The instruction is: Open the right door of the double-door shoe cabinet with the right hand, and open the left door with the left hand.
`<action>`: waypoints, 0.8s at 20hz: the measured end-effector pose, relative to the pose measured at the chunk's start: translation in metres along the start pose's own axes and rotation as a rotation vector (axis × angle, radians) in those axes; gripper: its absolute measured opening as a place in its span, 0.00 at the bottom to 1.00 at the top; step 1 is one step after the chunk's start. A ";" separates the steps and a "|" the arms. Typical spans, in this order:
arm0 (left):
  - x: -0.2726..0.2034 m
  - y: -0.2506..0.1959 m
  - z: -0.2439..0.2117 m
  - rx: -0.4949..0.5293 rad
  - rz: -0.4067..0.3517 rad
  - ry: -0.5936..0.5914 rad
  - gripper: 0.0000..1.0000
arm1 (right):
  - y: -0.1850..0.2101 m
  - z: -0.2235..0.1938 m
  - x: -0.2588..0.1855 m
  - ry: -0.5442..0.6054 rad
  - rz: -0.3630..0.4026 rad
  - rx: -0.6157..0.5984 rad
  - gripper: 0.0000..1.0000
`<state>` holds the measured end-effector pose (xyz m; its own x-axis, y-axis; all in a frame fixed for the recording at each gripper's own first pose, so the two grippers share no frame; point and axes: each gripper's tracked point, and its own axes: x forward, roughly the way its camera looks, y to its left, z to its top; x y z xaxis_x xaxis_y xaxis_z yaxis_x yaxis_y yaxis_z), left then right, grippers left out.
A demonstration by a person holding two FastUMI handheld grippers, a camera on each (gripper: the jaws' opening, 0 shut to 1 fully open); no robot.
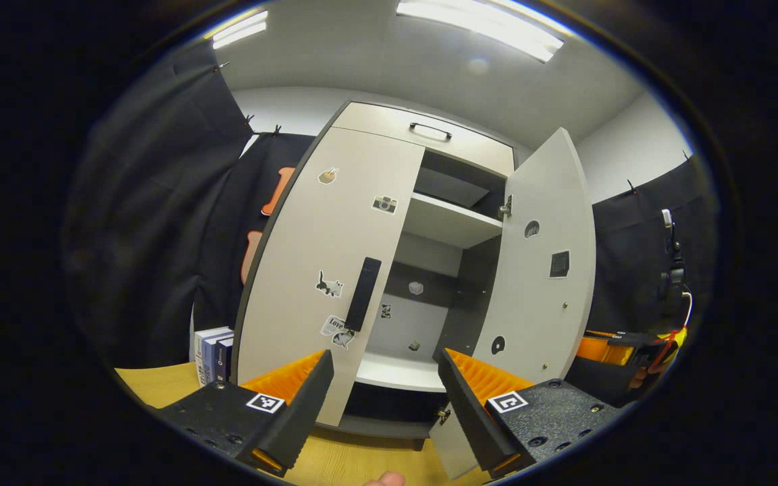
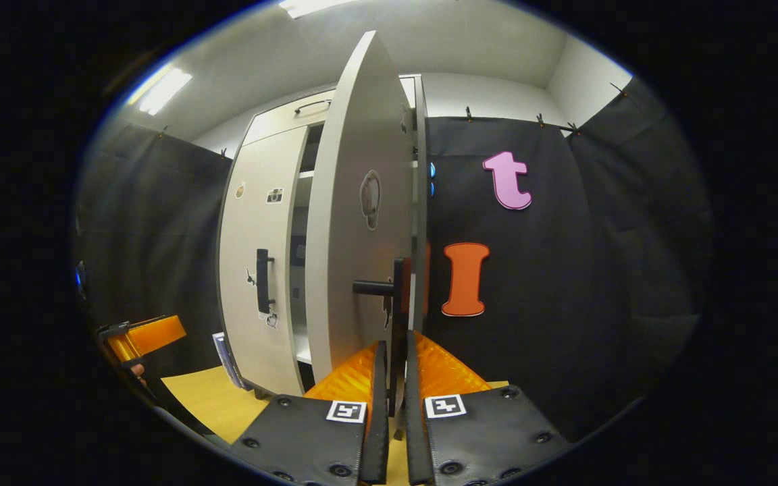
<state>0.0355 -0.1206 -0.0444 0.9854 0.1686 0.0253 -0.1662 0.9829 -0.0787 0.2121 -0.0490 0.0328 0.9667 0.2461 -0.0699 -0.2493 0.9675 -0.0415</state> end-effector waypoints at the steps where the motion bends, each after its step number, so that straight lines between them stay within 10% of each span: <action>1: 0.003 -0.002 0.000 -0.014 -0.012 0.003 0.94 | -0.003 0.000 0.001 0.001 -0.016 0.007 0.18; 6: 0.027 -0.003 0.004 -0.077 -0.065 0.027 0.94 | -0.001 0.001 -0.002 -0.004 -0.014 0.026 0.14; 16: 0.132 0.029 0.032 0.182 -0.057 0.021 0.94 | -0.006 0.002 -0.030 -0.023 -0.100 0.043 0.23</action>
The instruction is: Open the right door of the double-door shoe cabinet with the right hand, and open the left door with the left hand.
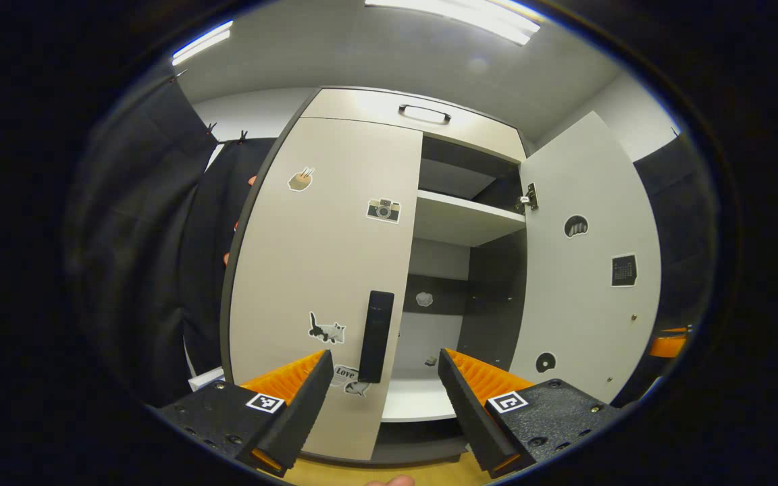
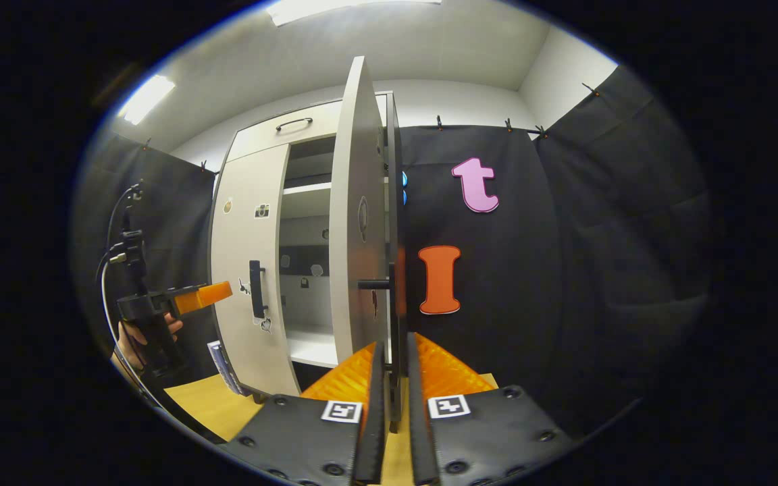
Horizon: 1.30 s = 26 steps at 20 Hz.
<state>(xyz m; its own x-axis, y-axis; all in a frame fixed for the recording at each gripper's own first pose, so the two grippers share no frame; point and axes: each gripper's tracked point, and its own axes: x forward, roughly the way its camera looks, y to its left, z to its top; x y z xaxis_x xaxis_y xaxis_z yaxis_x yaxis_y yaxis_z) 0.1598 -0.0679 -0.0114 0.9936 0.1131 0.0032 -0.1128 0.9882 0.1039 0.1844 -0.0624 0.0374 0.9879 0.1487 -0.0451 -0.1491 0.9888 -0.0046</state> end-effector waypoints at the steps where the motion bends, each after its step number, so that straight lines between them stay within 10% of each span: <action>1: 0.007 0.000 -0.004 0.019 0.004 0.012 0.94 | -0.001 0.000 -0.002 0.000 -0.017 0.005 0.42; 4: 0.030 -0.004 -0.013 0.053 -0.004 0.033 0.94 | -0.002 -0.008 -0.008 0.021 -0.040 0.006 0.98; 16: 0.116 0.030 -0.034 0.075 0.065 0.070 0.94 | -0.009 -0.016 -0.027 0.041 -0.125 0.038 0.99; 20: 0.109 0.002 -0.034 0.047 -0.030 0.089 0.67 | -0.014 -0.016 -0.033 0.034 -0.166 0.035 0.92; 21: 0.110 0.004 -0.037 0.060 -0.029 0.097 0.27 | -0.014 -0.016 -0.034 0.034 -0.174 0.034 0.92; 26: 0.118 0.005 -0.039 0.050 -0.050 0.103 0.23 | -0.010 -0.019 -0.035 0.048 -0.190 0.019 0.92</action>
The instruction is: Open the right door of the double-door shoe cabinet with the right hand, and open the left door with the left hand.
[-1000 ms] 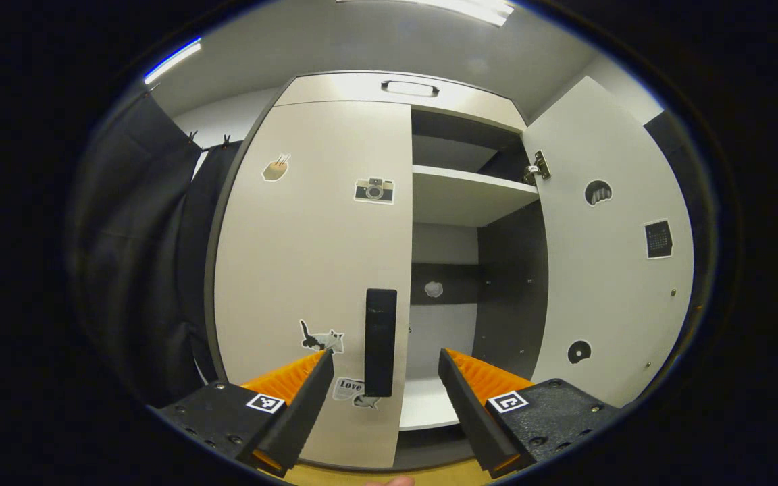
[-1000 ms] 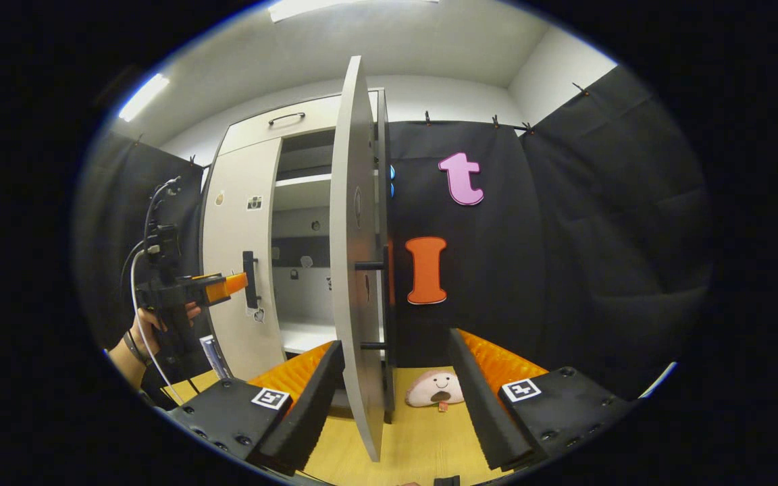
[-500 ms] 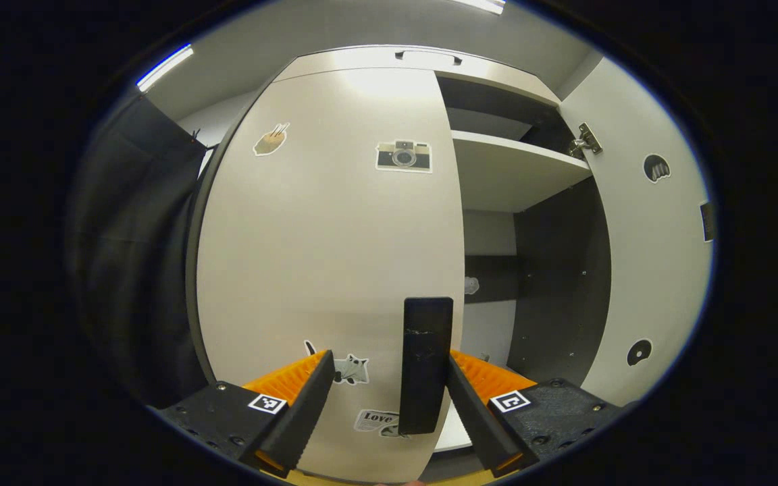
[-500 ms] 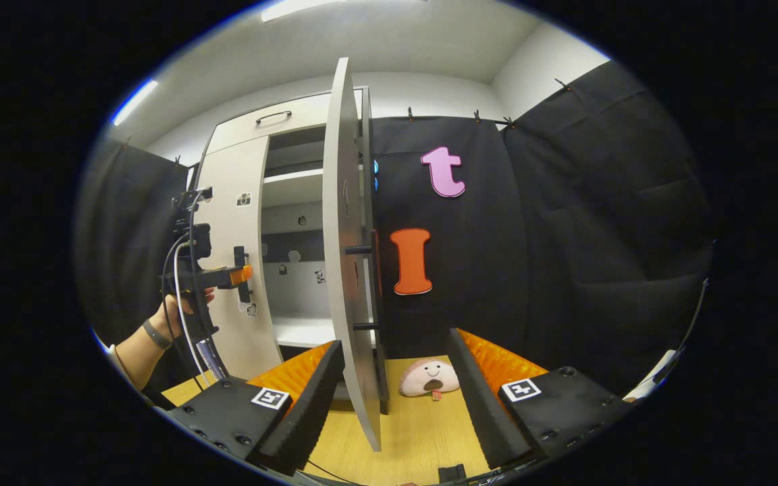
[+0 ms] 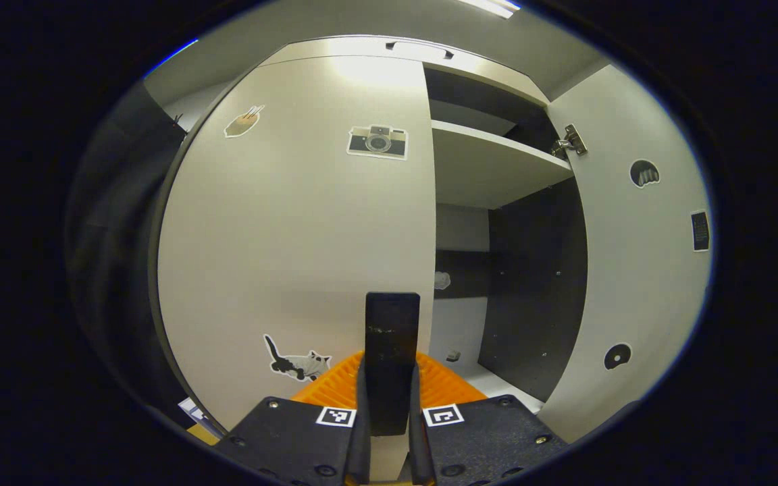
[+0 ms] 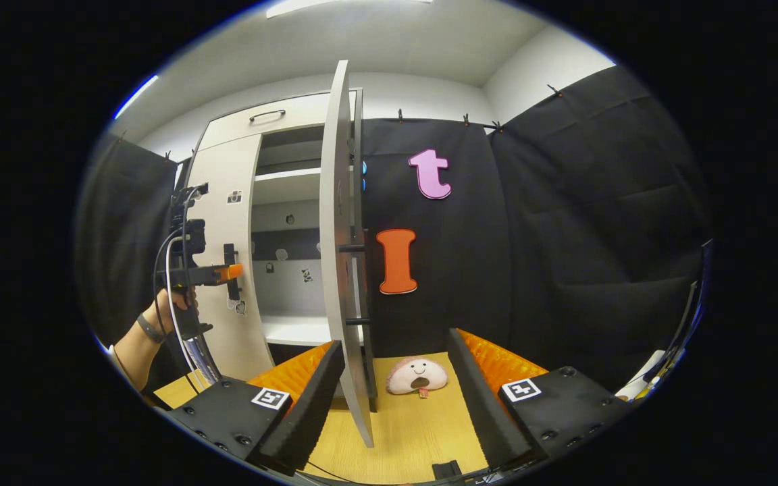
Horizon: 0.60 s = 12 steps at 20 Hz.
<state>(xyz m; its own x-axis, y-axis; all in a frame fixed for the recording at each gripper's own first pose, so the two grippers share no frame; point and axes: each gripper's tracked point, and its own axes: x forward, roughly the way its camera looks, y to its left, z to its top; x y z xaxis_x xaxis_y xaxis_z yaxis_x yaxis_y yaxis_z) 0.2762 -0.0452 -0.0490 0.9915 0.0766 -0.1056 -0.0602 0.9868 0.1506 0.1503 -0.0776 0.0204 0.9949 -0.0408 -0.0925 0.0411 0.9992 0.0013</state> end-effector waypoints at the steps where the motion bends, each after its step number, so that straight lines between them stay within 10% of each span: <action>1: -0.001 0.001 0.000 -0.007 0.000 -0.002 0.22 | 0.003 0.000 -0.001 0.000 0.002 -0.001 0.92; 12: -0.031 0.006 -0.004 -0.094 -0.223 0.093 0.23 | 0.021 0.005 -0.006 -0.070 0.008 -0.012 0.99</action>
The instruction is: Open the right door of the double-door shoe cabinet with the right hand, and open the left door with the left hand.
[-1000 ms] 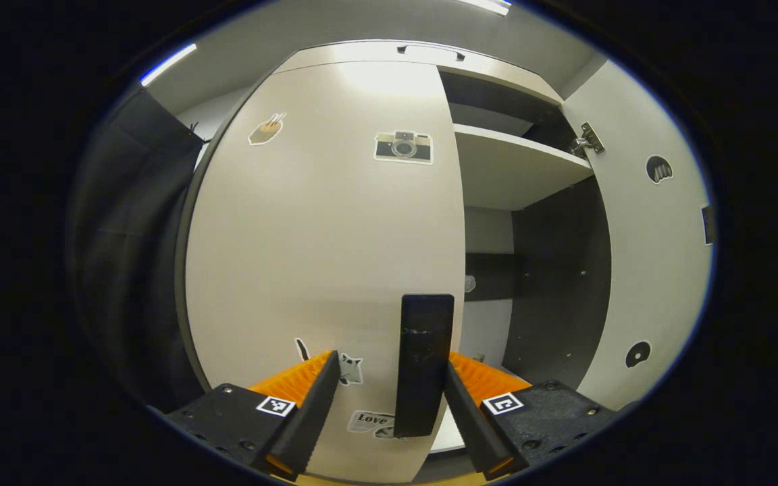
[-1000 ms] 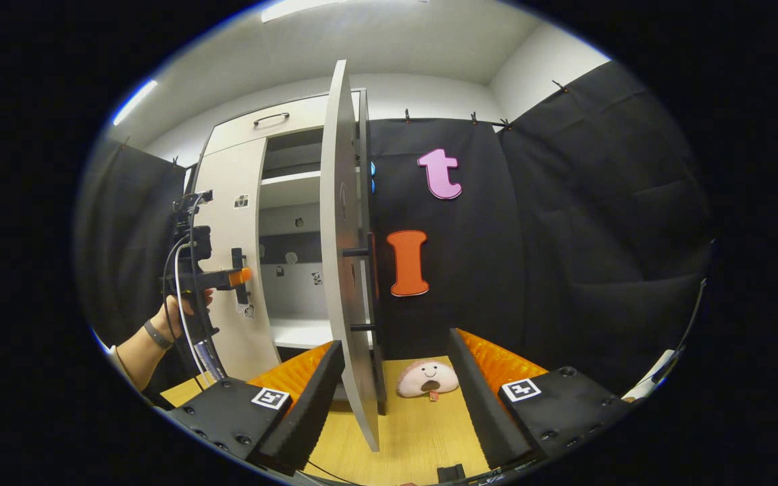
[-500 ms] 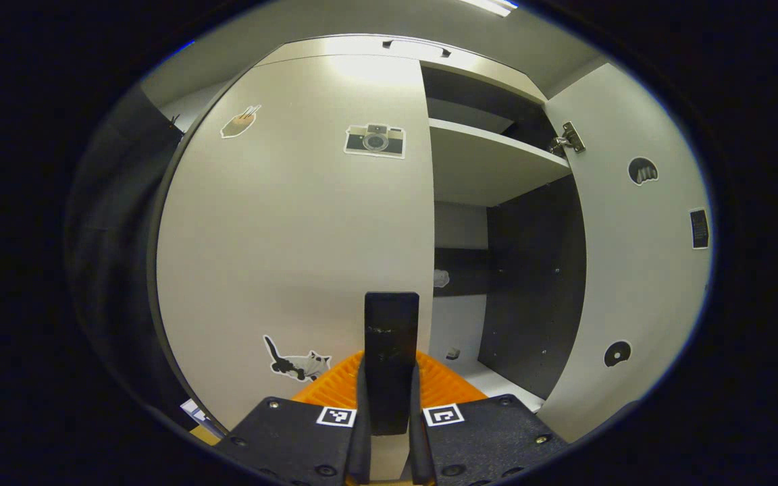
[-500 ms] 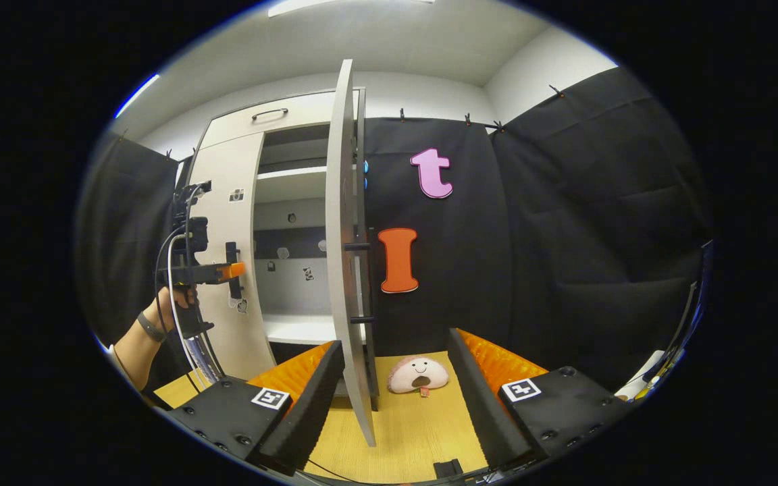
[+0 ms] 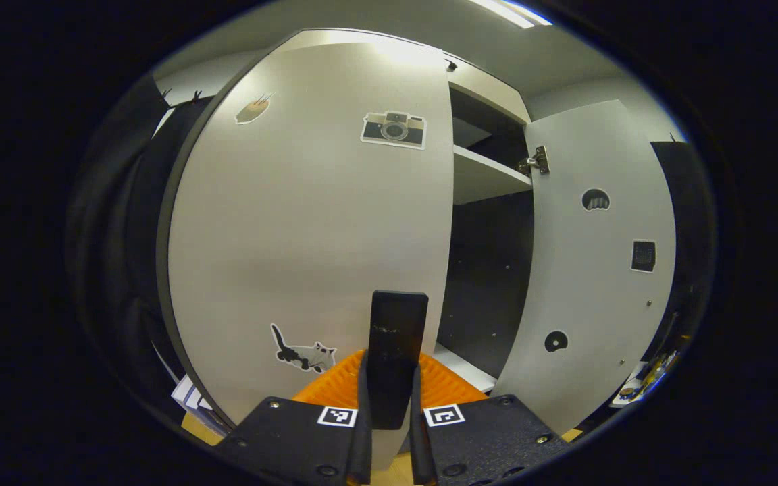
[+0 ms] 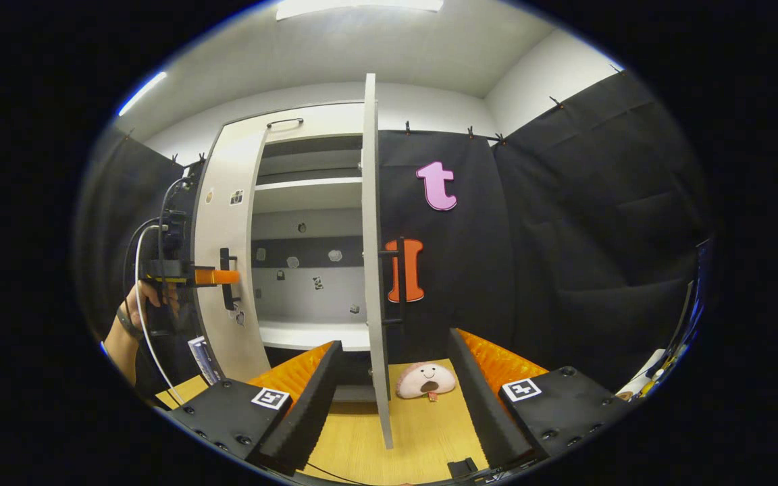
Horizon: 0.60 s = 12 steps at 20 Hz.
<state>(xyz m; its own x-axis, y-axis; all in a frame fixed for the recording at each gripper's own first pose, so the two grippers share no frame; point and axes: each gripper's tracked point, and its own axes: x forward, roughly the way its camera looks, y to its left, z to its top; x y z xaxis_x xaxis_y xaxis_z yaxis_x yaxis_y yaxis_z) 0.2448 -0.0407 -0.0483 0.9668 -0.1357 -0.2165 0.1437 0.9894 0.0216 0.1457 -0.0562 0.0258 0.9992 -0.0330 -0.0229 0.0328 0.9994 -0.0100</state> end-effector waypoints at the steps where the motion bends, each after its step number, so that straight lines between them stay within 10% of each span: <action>1: 0.000 0.001 -0.001 0.005 -0.011 -0.001 0.22 | 0.004 -0.002 -0.003 0.000 0.002 -0.008 0.99; 12: -0.004 0.010 0.001 -0.033 -0.077 -0.033 0.22 | 0.019 -0.009 -0.012 0.021 -0.001 0.017 0.96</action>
<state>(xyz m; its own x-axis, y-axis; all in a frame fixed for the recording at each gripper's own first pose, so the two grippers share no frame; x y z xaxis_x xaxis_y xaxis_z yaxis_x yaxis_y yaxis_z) 0.2426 -0.0306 -0.0467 0.9597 -0.2126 -0.1841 0.2115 0.9770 -0.0258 0.1341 -0.0373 0.0167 0.9985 -0.0336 -0.0438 0.0340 0.9994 0.0070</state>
